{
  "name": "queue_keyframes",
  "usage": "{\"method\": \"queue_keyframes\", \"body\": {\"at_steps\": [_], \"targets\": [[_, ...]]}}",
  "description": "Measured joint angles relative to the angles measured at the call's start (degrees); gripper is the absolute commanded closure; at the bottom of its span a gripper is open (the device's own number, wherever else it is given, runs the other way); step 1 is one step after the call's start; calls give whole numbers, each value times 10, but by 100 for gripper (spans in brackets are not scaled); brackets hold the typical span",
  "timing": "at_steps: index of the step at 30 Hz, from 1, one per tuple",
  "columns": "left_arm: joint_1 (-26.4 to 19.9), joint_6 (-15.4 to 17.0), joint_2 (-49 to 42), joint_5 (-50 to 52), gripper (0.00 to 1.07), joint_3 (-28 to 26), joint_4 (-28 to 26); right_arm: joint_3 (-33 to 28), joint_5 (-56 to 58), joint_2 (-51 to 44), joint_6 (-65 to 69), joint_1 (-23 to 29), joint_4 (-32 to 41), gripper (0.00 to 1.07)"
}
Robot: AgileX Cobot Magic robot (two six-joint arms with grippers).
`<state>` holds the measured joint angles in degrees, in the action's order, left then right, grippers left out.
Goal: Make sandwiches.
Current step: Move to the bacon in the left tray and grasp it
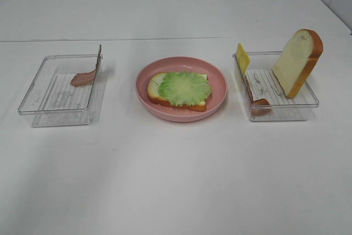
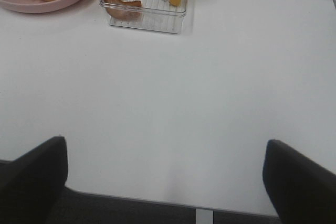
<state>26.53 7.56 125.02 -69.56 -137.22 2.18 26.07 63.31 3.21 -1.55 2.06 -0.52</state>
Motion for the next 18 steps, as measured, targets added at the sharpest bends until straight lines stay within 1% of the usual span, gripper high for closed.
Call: {"method": "queue_keyframes", "body": {"at_steps": [3, 5, 6, 7, 9, 10, 11, 12, 18], "targets": [[-4, 6, -17, 0, 5, 14, 9, 0, 0, 0, 0, 0, 0, 9], [-16, 9, -29, 0, 5, 34, 9, 0, 0, 0, 0, 0, 0, 9], [-16, 9, -29, 0, 5, 34, 9, 0, 0, 0, 0, 0, 0, 9], [-29, 14, -32, 0, 5, 48, 9, 0, 0, 0, 0, 0, 0, 9], [-36, 18, -33, 0, 5, 56, 9, 0, 0, 0, 0, 0, 0, 9], [-50, 26, -33, 1, 5, 73, 10, 0, 0, 0, 0, 0, 0, 9], [-50, 26, -33, 1, 5, 73, 10, 0, 0, 0, 0, 0, 0, 9], [-63, 34, -32, 0, 5, 89, 11, 0, 0, 0, 0, 0, 0, 9], [-97, 38, -21, -2, 6, 121, 7, 0, 0, 0, 0, 0, 0, 9]]}}
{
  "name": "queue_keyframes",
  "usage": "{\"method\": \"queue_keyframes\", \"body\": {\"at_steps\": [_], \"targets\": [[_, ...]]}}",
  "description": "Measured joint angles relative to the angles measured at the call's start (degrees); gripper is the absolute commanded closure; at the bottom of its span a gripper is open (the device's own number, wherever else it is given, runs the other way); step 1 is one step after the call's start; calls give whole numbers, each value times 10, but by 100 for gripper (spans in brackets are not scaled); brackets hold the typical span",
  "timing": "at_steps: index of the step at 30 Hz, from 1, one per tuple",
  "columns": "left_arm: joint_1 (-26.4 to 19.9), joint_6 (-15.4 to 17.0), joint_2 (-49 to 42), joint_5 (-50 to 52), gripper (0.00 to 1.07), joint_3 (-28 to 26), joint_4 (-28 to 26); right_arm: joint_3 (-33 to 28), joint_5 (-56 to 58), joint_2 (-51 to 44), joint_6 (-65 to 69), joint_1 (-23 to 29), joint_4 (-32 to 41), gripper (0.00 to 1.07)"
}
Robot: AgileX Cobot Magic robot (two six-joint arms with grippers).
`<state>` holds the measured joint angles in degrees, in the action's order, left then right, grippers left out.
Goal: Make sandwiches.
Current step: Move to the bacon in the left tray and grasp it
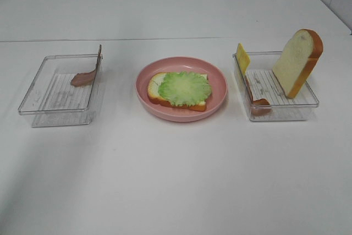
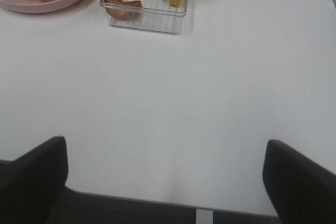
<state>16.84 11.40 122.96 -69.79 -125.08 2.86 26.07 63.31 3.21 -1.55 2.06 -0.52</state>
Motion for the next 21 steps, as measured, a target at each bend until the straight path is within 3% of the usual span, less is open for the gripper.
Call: {"method": "queue_keyframes", "body": {"at_steps": [21], "targets": [[-2, 2, 86, 14, 6, 1, -19, 0, 0, 0, 0, 0, 0, 9]]}}
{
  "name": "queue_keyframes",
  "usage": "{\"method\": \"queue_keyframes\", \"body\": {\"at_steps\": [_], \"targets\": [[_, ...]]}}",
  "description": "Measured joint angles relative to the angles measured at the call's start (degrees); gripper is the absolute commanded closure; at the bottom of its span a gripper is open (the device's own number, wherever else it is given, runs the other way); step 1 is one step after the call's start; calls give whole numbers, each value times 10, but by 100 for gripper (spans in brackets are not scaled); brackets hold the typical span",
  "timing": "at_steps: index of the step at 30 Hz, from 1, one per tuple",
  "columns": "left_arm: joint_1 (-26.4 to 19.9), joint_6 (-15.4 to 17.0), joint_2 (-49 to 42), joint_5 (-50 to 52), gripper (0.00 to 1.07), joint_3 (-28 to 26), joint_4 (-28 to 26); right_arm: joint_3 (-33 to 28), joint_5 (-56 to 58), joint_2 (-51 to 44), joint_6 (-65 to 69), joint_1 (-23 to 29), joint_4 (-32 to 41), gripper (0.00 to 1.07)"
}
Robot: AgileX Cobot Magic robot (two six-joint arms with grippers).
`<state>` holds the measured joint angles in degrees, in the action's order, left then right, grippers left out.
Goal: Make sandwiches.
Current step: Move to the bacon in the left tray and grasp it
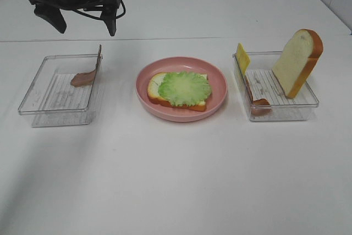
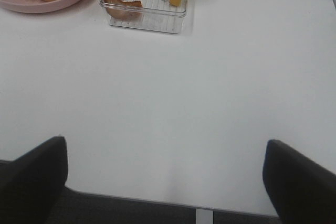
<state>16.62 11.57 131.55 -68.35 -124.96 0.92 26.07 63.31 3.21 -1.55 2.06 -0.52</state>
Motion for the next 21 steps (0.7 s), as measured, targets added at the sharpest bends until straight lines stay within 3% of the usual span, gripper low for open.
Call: {"method": "queue_keyframes", "body": {"at_steps": [21], "targets": [[0, 23, 76, 84, 6, 0, 3, 0, 0, 0, 0, 0, 0, 9]]}}
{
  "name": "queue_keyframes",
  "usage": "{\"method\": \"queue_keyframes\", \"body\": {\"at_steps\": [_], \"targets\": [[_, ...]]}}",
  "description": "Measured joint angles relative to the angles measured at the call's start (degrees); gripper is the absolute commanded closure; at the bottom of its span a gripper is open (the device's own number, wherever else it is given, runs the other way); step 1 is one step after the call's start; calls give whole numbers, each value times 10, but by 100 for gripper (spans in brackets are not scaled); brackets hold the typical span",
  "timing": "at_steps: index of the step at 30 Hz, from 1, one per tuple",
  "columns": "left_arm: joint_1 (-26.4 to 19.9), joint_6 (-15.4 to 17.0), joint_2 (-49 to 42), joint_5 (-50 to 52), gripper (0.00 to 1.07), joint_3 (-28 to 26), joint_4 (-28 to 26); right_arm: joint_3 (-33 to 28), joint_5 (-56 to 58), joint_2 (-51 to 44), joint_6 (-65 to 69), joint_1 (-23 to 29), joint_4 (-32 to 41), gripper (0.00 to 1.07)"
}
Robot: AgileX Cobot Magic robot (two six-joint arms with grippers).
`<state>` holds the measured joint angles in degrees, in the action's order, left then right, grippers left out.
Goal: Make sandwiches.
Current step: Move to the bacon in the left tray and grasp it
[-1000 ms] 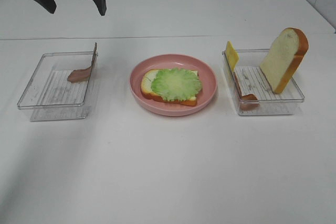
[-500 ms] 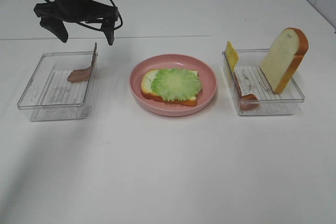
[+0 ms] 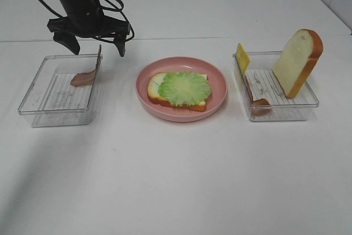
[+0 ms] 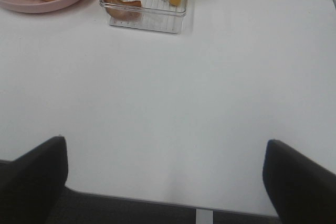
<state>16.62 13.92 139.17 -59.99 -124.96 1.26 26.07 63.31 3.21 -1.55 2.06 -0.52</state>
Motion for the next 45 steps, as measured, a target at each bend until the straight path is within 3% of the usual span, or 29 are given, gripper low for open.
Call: {"method": "queue_keyframes", "body": {"at_steps": [31, 34, 35, 36, 38, 39, 40, 41, 42, 45], "targets": [[0, 2, 12, 14, 14, 0, 1, 0, 0, 0, 0, 0, 0, 9], [0, 5, 12, 14, 22, 0, 1, 0, 0, 0, 0, 0, 0, 9], [0, 6, 12, 14, 32, 0, 1, 0, 0, 0, 0, 0, 0, 9], [0, 6, 12, 14, 32, 0, 1, 0, 0, 0, 0, 0, 0, 9], [0, 13, 12, 14, 54, 0, 1, 0, 0, 0, 0, 0, 0, 9], [0, 13, 12, 14, 54, 0, 1, 0, 0, 0, 0, 0, 0, 9], [0, 19, 12, 14, 71, 0, 2, 0, 0, 0, 0, 0, 0, 9], [0, 19, 12, 14, 71, 0, 2, 0, 0, 0, 0, 0, 0, 9], [0, 21, 12, 14, 84, 0, 5, 0, 0, 0, 0, 0, 0, 9], [0, 22, 12, 14, 98, 0, 6, 0, 0, 0, 0, 0, 0, 9]]}}
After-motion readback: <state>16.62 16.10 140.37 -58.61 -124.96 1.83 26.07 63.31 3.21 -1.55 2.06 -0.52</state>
